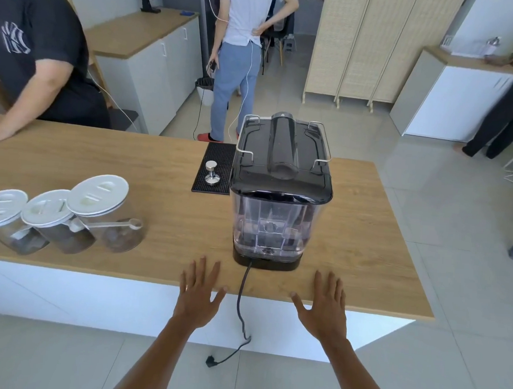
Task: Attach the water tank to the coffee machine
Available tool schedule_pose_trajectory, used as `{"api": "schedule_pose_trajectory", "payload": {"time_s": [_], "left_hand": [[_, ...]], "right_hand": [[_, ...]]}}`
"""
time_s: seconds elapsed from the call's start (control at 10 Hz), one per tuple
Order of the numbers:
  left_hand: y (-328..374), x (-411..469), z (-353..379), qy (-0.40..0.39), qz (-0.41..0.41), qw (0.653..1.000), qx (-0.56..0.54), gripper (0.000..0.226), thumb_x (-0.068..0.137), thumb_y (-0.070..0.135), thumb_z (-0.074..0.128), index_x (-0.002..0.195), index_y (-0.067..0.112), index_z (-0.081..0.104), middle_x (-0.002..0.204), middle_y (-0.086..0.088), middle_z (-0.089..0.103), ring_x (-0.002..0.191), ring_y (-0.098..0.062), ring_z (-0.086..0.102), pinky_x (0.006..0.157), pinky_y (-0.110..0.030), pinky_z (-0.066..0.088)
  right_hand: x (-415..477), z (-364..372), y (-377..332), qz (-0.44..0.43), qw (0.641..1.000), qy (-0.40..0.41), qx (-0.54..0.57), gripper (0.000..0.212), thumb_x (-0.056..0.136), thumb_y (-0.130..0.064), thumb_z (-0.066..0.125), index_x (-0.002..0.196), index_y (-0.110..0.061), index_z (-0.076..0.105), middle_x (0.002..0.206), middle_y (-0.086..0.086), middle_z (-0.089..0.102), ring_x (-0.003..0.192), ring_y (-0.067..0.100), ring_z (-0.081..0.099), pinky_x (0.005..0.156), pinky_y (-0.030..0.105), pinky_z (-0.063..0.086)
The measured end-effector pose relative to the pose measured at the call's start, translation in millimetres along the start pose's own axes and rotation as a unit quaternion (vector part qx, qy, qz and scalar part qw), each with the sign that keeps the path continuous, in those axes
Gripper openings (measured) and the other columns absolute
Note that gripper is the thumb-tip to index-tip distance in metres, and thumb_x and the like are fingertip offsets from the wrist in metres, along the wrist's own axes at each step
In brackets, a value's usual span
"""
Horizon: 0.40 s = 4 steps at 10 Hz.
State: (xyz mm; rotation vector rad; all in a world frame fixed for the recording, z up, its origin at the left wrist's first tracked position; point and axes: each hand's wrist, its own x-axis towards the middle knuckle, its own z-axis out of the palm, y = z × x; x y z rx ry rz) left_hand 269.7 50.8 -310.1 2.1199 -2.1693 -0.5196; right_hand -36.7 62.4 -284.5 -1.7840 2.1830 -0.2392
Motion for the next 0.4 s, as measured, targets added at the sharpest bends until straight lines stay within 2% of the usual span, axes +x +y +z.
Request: {"api": "schedule_pose_trajectory", "payload": {"time_s": [0.1,0.2,0.3,0.4], "left_hand": [[1.4,0.1,2.9,-0.005,0.001,1.0,-0.005,0.089,0.088,0.074,-0.003,0.16,0.024,0.009,0.167,-0.013,-0.002,0.152,-0.042,0.003,0.119,-0.056,0.003],[3.1,0.7,2.1,0.0,-0.004,1.0,-0.008,0.093,0.083,0.076,-0.011,0.16,0.025,0.003,0.167,-0.012,-0.007,0.153,-0.04,-0.003,0.12,-0.055,0.0],[4.5,1.7,1.9,0.002,-0.009,1.0,0.003,0.098,0.075,0.077,-0.022,0.158,0.027,-0.007,0.166,-0.011,-0.016,0.152,-0.037,-0.012,0.121,-0.052,-0.006],[6.4,3.1,5.5,0.009,-0.013,1.0,-0.01,0.098,0.075,0.077,-0.022,0.158,0.027,-0.008,0.165,-0.01,-0.018,0.152,-0.036,-0.013,0.121,-0.052,-0.006]], "right_hand": [[0.1,1.6,2.3,-0.003,1.0,0.005,-0.003,0.106,0.08,-0.082,0.023,0.161,-0.015,0.014,0.168,0.02,0.002,0.155,0.038,-0.002,0.125,0.048,0.005],[-3.3,-0.1,0.9,0.004,1.0,-0.002,0.002,0.105,0.08,-0.082,0.022,0.161,-0.016,0.014,0.168,0.02,0.002,0.155,0.038,-0.001,0.125,0.048,0.005],[-1.8,-9.1,-4.5,0.0,0.999,0.018,0.045,0.098,0.086,-0.076,0.038,0.159,-0.014,0.02,0.166,0.026,0.012,0.154,0.042,0.01,0.124,0.052,0.016],[15.8,-55.8,-17.6,-0.025,0.968,0.14,0.208,0.071,0.092,-0.04,0.065,0.152,-0.014,0.037,0.148,0.026,0.045,0.133,0.043,0.047,0.105,0.057,0.046]]}}
